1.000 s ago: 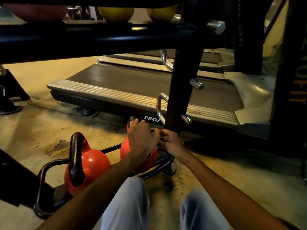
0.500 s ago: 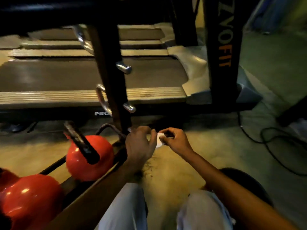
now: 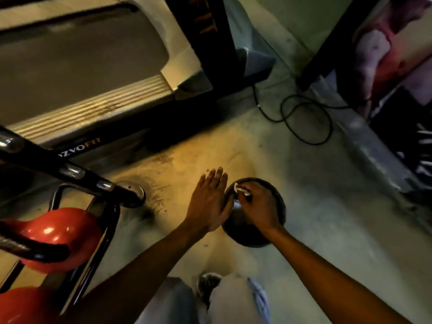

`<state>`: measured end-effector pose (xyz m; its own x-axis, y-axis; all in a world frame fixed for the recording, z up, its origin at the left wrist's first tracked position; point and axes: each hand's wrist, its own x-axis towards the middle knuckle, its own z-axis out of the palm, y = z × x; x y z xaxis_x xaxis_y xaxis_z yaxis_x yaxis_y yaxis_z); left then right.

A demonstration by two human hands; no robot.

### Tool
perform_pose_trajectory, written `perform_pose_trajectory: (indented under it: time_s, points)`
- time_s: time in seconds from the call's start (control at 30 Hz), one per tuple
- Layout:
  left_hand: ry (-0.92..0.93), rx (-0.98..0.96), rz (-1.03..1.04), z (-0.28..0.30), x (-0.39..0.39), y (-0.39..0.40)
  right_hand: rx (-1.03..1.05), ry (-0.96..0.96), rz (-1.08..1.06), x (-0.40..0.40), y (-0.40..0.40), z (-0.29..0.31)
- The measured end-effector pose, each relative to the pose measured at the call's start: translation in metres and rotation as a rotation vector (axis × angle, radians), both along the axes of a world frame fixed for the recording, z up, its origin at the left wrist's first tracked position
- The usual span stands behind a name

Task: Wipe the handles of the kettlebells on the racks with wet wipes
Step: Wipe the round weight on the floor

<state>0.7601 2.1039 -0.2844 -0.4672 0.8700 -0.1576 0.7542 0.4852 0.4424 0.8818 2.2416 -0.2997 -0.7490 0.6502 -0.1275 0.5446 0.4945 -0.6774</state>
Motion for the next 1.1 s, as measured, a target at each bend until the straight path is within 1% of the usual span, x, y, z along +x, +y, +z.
perform_pose_trajectory:
  time_s: [0.07,0.13,0.2,0.27,0.37,0.43,0.53,0.63,0.77,0.87,0.97,1.1]
  points:
    - [-0.007,-0.079,-0.081,0.005,0.010,0.005,0.003,-0.074,-0.028,0.019,0.001,-0.001]
    - [-0.022,-0.135,-0.131,0.007,0.017,0.009,-0.046,-0.135,-0.048,0.029,0.003,-0.004]
    - [-0.009,-0.170,-0.162,0.006,0.023,0.006,-0.099,-0.212,-0.023,0.037,-0.001,-0.006]
    - [-0.004,-0.221,-0.181,0.012,0.028,0.000,-0.089,-0.291,0.016,0.042,-0.008,0.000]
    - [-0.034,-0.264,-0.163,0.036,0.038,-0.016,-0.121,-0.322,0.004,0.052,-0.024,0.033]
    - [-0.072,-0.272,-0.128,0.064,0.044,-0.029,-0.145,-0.297,0.020,0.054,-0.031,0.065]
    - [-0.082,-0.331,-0.077,0.116,0.051,-0.045,-0.150,-0.288,0.051,0.054,-0.042,0.116]
    - [-0.116,-0.365,0.006,0.182,0.058,-0.063,-0.157,-0.316,0.063,0.048,-0.051,0.173]
    - [-0.141,-0.343,0.164,0.260,0.070,-0.089,-0.114,-0.338,0.136,0.040,-0.066,0.245]
    - [-0.132,-0.326,0.298,0.310,0.081,-0.111,-0.054,-0.337,0.243,0.037,-0.079,0.296]
    - [-0.075,-0.322,0.423,0.353,0.096,-0.138,0.050,-0.319,0.378,0.035,-0.094,0.341]
    - [-0.055,-0.340,0.589,0.397,0.115,-0.172,0.124,-0.280,0.587,0.030,-0.115,0.379]
